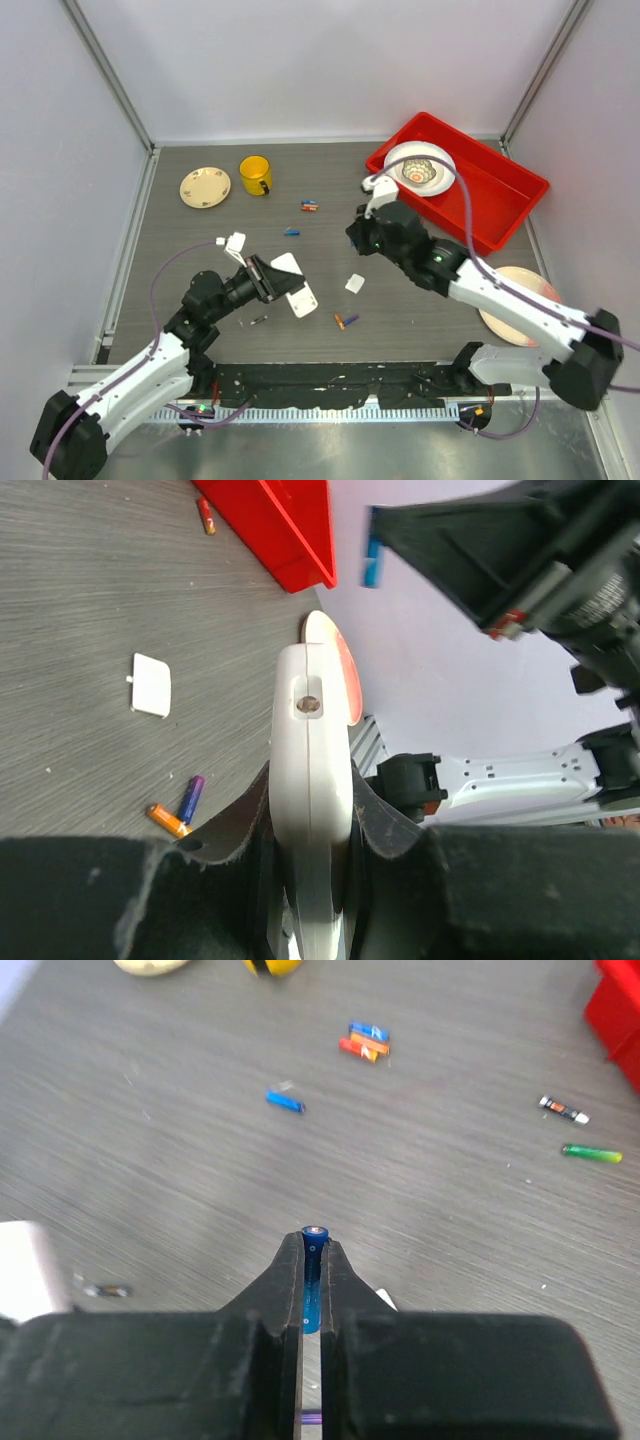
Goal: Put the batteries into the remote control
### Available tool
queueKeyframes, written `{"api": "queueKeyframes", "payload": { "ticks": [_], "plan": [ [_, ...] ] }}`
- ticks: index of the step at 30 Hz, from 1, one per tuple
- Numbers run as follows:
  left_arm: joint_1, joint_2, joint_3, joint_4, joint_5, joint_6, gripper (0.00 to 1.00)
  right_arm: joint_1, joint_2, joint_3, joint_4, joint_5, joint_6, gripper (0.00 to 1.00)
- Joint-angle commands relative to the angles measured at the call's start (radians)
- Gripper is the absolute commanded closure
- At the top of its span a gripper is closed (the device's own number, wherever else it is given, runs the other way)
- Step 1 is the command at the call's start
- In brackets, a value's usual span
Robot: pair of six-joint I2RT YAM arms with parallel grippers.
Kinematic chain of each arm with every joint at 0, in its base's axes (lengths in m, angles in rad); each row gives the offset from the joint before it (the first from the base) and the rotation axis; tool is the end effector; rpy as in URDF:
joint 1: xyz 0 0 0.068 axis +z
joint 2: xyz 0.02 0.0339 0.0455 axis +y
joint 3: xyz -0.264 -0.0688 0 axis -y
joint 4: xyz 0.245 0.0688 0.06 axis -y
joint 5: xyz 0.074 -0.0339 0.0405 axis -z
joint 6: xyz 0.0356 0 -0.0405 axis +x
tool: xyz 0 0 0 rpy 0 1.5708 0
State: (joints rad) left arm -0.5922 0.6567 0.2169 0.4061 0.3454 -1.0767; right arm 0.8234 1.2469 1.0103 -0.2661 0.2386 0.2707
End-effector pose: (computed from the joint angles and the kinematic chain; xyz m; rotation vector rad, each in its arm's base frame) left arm 0.1307 -0.1024 0.2210 -0.1385 1.8390 -1.5158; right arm 0.1988 0.2021 0.3124 -0.4258 2.0418 0.4270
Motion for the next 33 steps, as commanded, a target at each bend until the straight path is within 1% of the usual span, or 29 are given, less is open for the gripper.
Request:
{"api": "queueKeyframes", "payload": {
  "ticks": [1, 3, 4, 6, 8, 10, 11, 12, 13, 14, 15, 18, 20, 23, 24, 27, 33],
  "plan": [
    [0.006, 0.067, 0.079, 0.169, 0.018, -0.020, 1.00, 0.016, -0.144, -0.071, 0.016, 0.103, 0.182, 0.99],
    [0.006, 0.116, 0.091, 0.187, 0.012, -0.022, 1.00, 0.039, -0.184, -0.097, 0.031, 0.117, 0.220, 0.99],
    [0.006, 0.133, 0.098, 0.200, 0.014, -0.028, 1.00, 0.078, -0.190, -0.101, 0.039, 0.117, 0.213, 0.99],
    [0.006, 0.193, 0.107, 0.232, 0.023, -0.045, 1.00, 0.153, -0.195, -0.099, 0.033, 0.241, 0.179, 0.99],
    [0.006, 0.234, 0.110, 0.269, 0.061, -0.060, 1.00, 0.265, -0.199, -0.099, 0.037, 0.319, 0.125, 0.99],
    [0.006, 0.287, 0.116, 0.310, 0.096, -0.084, 1.00, 0.351, -0.210, -0.107, 0.085, 0.335, 0.038, 0.99],
    [0.005, 0.302, 0.118, 0.324, 0.136, -0.091, 1.00, 0.443, -0.216, -0.111, 0.106, 0.352, 0.001, 0.99],
    [0.006, 0.329, 0.119, 0.345, 0.156, -0.103, 1.00, 0.483, -0.218, -0.108, 0.132, 0.394, -0.030, 0.99],
    [0.006, 0.339, 0.125, 0.355, 0.177, -0.109, 1.00, 0.515, -0.210, -0.098, 0.131, 0.395, -0.094, 0.99],
    [0.006, 0.349, 0.130, 0.362, 0.223, -0.112, 1.00, 0.573, -0.202, -0.069, 0.120, 0.409, -0.112, 0.99],
    [0.006, 0.359, 0.134, 0.381, 0.243, -0.121, 1.00, 0.594, -0.195, -0.053, 0.090, 0.441, -0.129, 0.99],
    [0.006, 0.380, 0.147, 0.398, 0.314, -0.143, 1.00, 0.658, -0.162, -0.015, 0.050, 0.429, -0.205, 0.99],
    [0.006, 0.385, 0.145, 0.431, 0.357, -0.158, 1.00, 0.675, -0.152, -0.015, 0.054, 0.420, -0.238, 0.99],
    [0.006, 0.385, 0.145, 0.459, 0.391, -0.186, 1.00, 0.681, -0.174, -0.062, 0.128, 0.352, -0.295, 0.99],
    [0.006, 0.385, 0.148, 0.459, 0.417, -0.189, 1.00, 0.681, -0.181, -0.074, 0.171, 0.335, -0.306, 0.99],
    [0.006, 0.385, 0.157, 0.438, 0.466, -0.196, 1.00, 0.688, -0.201, -0.099, 0.227, 0.309, -0.344, 0.99],
    [0.006, 0.411, 0.182, 0.404, 0.543, -0.241, 1.00, 0.712, -0.153, -0.076, 0.225, 0.268, -0.444, 0.99]
  ]
}}
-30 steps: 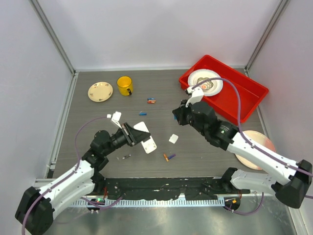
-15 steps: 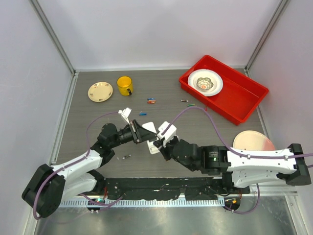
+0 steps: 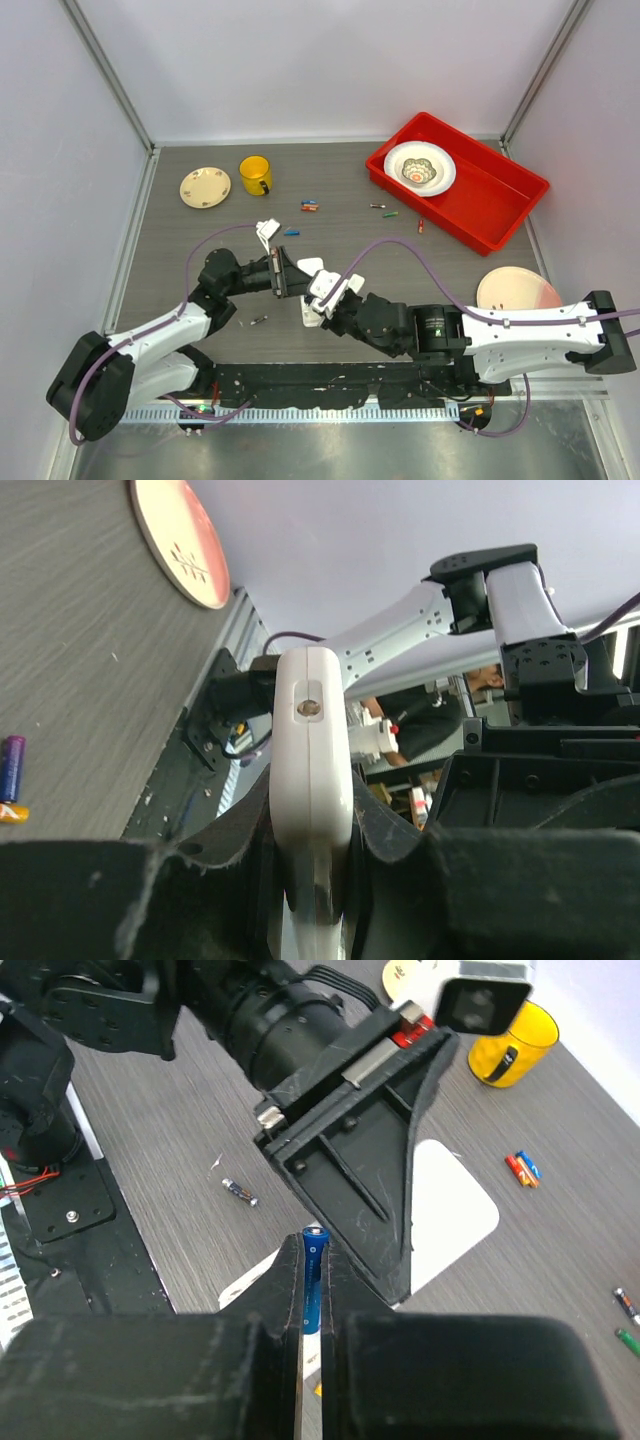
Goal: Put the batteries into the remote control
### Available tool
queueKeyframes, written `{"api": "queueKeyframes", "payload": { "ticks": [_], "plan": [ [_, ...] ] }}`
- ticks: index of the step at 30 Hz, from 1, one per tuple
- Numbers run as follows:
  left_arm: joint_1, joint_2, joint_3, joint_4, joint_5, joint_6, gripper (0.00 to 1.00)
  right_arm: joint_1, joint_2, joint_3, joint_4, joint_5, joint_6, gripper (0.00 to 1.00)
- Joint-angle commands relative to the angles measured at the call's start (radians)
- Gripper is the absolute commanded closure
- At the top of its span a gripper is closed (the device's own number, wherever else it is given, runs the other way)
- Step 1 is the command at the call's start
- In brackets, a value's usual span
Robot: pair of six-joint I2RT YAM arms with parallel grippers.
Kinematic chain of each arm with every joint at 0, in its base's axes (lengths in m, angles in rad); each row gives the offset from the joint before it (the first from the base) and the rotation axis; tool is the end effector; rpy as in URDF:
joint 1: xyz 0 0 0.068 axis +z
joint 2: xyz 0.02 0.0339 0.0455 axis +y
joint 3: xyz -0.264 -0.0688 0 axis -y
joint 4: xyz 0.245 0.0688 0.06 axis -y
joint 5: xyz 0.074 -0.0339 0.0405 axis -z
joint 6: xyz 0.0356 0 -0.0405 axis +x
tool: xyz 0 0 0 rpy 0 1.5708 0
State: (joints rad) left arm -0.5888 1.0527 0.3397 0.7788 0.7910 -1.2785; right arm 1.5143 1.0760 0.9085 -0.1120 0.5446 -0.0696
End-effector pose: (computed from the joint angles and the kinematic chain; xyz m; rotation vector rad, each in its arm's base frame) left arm 0.1628 -0.1391 0.2345 0.1447 1.9364 -1.9630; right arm 0.0323 0.2452 0.3353 -1.0154 1.5344 0.5196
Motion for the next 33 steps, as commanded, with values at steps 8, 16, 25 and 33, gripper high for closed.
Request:
{"api": "queueKeyframes", "payload": {
  "ticks": [8, 16, 25, 33],
  "plan": [
    [0.003, 0.038, 0.133, -0.134, 0.185, -0.032, 1.00, 0.067, 0.032, 0.036, 0.026, -0.060, -0.200, 0.99],
    [0.003, 0.052, 0.173, -0.246, 0.209, 0.038, 1.00, 0.069, 0.004, 0.044, -0.017, -0.084, -0.213, 0.99],
    [0.003, 0.070, 0.205, -0.283, 0.218, 0.067, 1.00, 0.072, 0.010, 0.064, -0.071, -0.133, -0.188, 0.99],
    [0.003, 0.058, 0.209, -0.282, 0.217, 0.071, 1.00, 0.070, 0.025, 0.066, -0.110, -0.149, -0.171, 0.99]
  ]
}}
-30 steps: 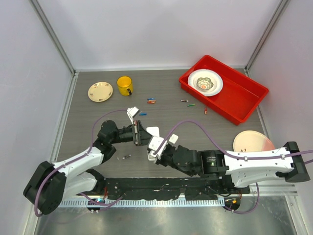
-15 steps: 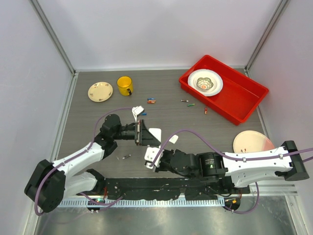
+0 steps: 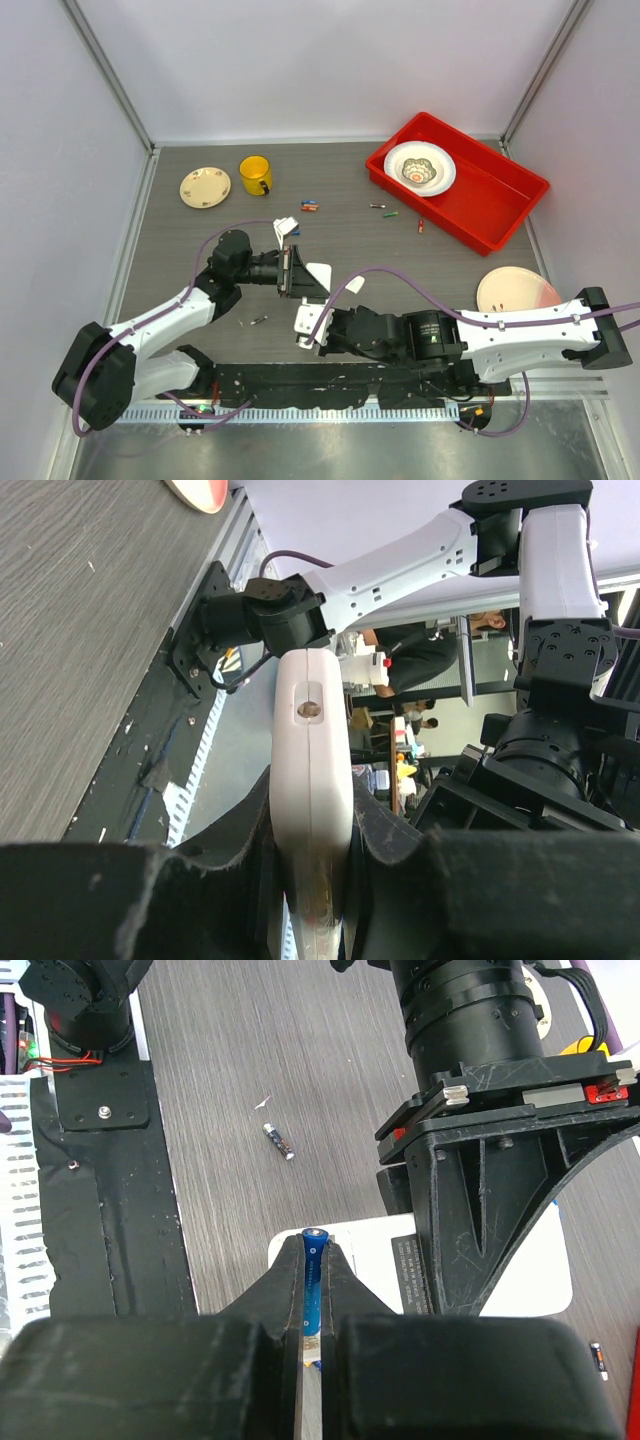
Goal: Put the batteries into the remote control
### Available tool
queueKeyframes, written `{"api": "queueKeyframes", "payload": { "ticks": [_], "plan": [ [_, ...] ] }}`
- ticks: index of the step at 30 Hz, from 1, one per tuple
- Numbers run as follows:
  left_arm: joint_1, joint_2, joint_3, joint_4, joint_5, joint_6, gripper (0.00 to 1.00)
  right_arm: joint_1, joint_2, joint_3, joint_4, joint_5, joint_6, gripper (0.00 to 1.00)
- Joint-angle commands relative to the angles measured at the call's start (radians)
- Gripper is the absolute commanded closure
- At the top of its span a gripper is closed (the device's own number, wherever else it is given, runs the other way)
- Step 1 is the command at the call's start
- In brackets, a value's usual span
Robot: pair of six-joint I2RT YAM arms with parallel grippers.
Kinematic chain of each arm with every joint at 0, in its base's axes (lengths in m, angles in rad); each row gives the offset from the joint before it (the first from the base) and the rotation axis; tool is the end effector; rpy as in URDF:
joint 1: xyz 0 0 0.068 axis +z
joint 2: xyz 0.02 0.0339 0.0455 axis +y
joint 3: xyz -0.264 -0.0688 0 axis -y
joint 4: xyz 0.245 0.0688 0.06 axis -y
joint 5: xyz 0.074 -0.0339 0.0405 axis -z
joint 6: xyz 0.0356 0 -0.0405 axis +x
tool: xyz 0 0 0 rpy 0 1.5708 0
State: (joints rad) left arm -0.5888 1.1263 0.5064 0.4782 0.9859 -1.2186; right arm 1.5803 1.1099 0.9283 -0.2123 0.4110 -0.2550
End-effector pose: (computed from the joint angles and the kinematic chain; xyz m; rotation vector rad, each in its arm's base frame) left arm 0.1777 -0.1543 0.2451 0.2660 2.1845 -2.0224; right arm 0.0118 0.2530 0.3238 -1.3779 1.3944 0.4780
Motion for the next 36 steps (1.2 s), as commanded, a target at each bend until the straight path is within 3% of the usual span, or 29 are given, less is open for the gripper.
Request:
{"api": "queueKeyframes", "payload": {
  "ticks": [1, 17, 26, 32, 36],
  "plan": [
    [0.003, -0.017, 0.044, 0.019, 0.023, 0.011, 1.00, 0.006, -0.007, 0.046, -0.012, -0.014, 0.016, 0.99],
    [0.003, -0.056, 0.041, 0.040, 0.013, -0.007, 1.00, 0.004, 0.038, 0.053, -0.047, -0.006, 0.019, 0.99],
    [0.003, -0.074, 0.035, 0.045, -0.003, -0.004, 1.00, 0.006, 0.068, 0.106, -0.170, 0.000, 0.051, 0.99],
    [0.003, -0.066, 0.044, 0.045, -0.003, -0.005, 1.00, 0.006, 0.120, 0.155, -0.259, -0.024, 0.045, 0.96],
    [0.003, -0.065, 0.049, 0.045, -0.006, -0.004, 1.00, 0.006, 0.123, 0.156, -0.262, -0.026, 0.053, 0.88]
  ]
}}
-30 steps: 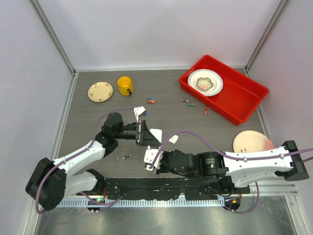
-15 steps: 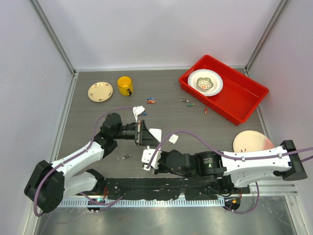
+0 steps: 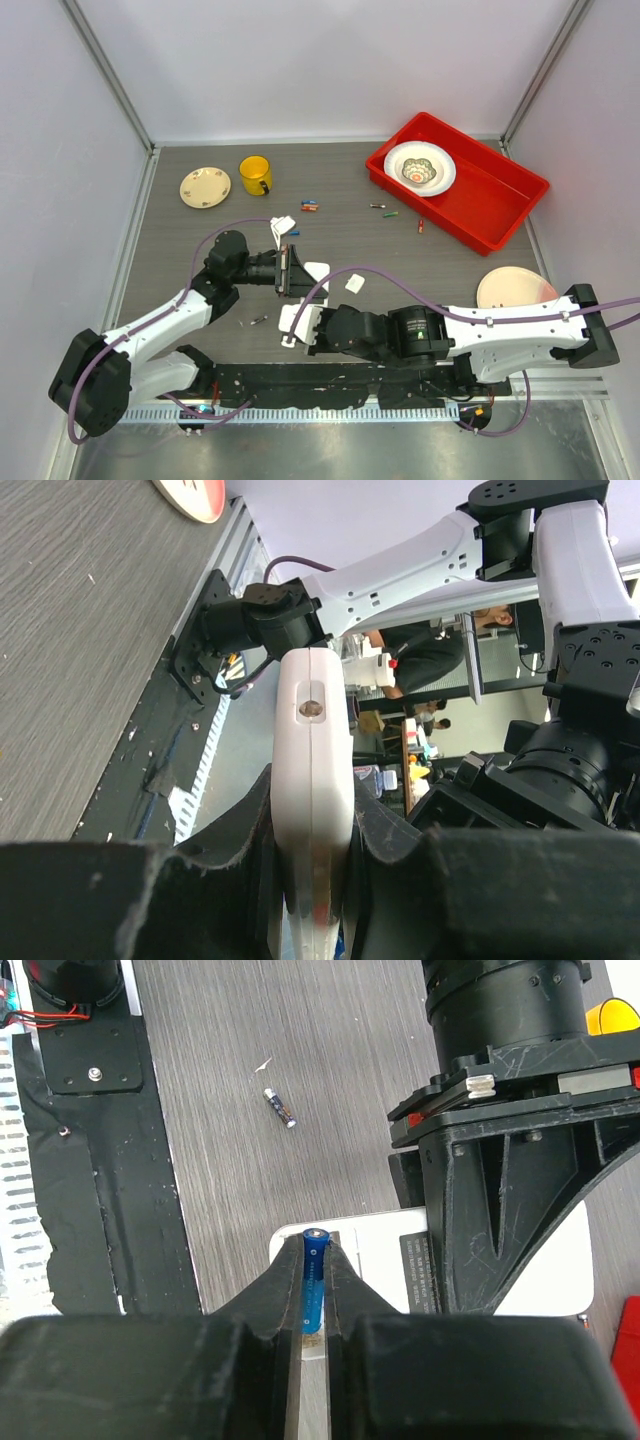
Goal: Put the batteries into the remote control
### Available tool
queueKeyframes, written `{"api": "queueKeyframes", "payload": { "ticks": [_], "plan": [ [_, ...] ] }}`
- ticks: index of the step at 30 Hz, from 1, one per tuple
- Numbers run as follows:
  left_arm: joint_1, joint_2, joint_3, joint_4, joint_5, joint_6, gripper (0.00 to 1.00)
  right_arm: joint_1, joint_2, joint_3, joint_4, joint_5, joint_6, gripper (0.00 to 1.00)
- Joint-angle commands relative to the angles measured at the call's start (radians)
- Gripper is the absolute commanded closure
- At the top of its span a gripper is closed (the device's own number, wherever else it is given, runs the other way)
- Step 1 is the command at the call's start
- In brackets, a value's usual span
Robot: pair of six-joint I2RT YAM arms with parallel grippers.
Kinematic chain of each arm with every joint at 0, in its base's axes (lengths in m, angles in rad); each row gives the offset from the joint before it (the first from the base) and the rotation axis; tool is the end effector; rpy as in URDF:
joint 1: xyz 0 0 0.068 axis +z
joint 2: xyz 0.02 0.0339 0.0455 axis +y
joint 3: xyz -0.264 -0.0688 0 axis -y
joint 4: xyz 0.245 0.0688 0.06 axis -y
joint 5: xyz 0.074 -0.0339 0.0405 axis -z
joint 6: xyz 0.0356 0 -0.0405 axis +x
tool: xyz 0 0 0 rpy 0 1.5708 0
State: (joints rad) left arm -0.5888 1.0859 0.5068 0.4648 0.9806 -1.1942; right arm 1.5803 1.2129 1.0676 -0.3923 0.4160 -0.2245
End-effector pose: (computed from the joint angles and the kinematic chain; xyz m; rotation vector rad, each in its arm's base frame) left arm 0.1732 -0.1512 0.2525 0.3050 2.1397 -2.0084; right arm 0.0118 0.2703 0.3301 -1.4689 1.4757 0.3967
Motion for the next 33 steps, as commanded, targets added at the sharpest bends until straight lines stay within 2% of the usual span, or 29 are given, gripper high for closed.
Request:
{"api": "queueKeyframes", "payload": {
  "ticks": [1, 6, 25, 33],
  "plan": [
    [0.003, -0.023, 0.047, 0.058, 0.000, -0.028, 1.00, 0.006, 0.022, 0.017, -0.083, -0.029, 0.024, 0.86],
    [0.003, -0.017, 0.047, 0.060, 0.000, -0.027, 1.00, 0.006, 0.017, 0.020, -0.074, -0.013, 0.033, 0.78],
    [0.003, -0.015, 0.038, 0.054, -0.007, -0.022, 1.00, 0.006, -0.019, 0.015, -0.025, 0.038, 0.042, 0.71],
    [0.003, -0.009, 0.038, 0.052, -0.008, -0.019, 1.00, 0.003, -0.032, 0.008, -0.014, 0.060, 0.053, 0.64]
  ]
}}
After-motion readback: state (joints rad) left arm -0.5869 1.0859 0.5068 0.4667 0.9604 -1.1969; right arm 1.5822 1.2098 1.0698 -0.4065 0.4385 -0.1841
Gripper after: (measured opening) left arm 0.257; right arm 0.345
